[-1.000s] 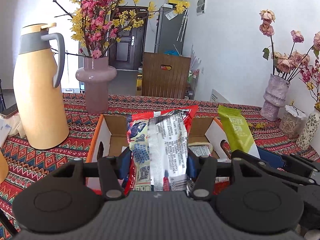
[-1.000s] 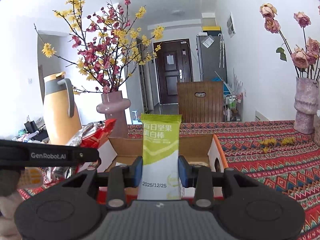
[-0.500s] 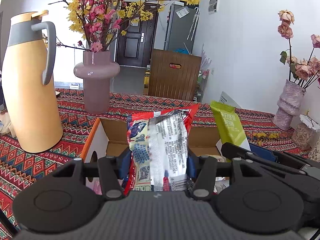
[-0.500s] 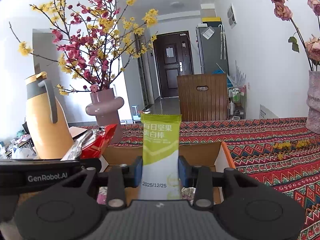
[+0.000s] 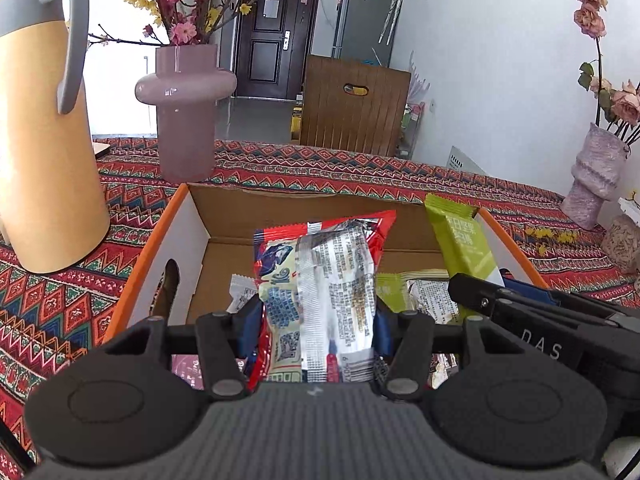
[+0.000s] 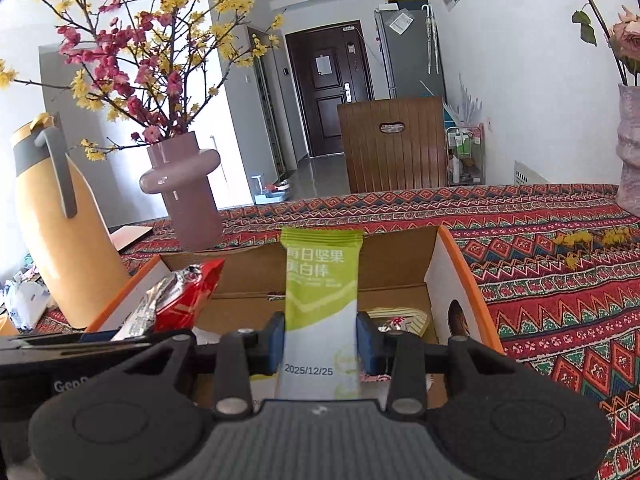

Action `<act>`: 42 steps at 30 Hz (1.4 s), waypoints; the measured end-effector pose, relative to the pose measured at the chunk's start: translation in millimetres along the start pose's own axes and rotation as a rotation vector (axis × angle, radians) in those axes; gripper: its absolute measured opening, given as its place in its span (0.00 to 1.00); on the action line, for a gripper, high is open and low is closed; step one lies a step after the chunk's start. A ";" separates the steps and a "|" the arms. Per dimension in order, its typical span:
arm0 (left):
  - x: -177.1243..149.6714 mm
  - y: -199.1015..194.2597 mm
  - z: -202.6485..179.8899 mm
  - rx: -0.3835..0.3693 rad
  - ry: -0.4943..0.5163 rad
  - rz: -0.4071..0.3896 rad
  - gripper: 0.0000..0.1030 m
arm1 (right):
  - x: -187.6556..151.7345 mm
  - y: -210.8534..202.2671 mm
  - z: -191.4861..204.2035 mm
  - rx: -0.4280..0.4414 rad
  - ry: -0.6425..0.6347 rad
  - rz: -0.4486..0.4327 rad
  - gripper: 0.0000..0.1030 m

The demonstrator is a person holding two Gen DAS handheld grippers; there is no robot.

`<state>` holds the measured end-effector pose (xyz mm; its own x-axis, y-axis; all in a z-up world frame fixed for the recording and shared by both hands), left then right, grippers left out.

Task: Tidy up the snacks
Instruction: 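Carry the silver-and-red packet and green bar over the cardboard box, then lower both packets into the box and open both grippers, then withdraw both open grippers from the box toward the snack pile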

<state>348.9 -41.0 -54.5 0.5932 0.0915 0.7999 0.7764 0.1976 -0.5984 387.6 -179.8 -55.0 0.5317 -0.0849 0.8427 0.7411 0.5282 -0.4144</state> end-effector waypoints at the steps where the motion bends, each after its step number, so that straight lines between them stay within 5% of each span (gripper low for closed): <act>1: -0.6 0.8 0.1 -0.001 0.000 0.003 0.53 | -0.6 0.3 -1.1 -0.002 0.003 0.002 0.36; 6: -0.3 0.3 4.5 -0.001 -0.017 0.002 0.59 | 1.7 -6.0 -4.4 -0.015 0.011 -0.024 0.44; 12: 4.0 -6.6 13.4 0.017 -0.047 -0.028 0.67 | 10.8 -28.3 -15.6 -0.053 0.032 -0.103 0.75; 19: 10.8 -18.2 25.3 0.066 -0.092 -0.094 0.95 | 18.2 -42.9 -19.0 -0.066 0.037 -0.172 0.98; 42: 20.7 -55.9 36.1 0.078 -0.119 -0.143 1.00 | 31.4 -80.6 -1.0 -0.053 -0.009 -0.255 1.00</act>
<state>310.1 -14.9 -2.8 0.4450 0.1709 0.8791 0.8294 0.2917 -0.4765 344.9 -225.9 4.5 0.3214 -0.2022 0.9251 0.8715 0.4454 -0.2055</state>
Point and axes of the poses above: each gripper's, at about its wrist camera, not at the fingertips, and y roughly the way its jaws point, z to its left, x to its top, the point moved 9 cm from there along y, roughly the way its jaws point, and after that the axes turned 15 degrees about x, right-handed, at the moved point
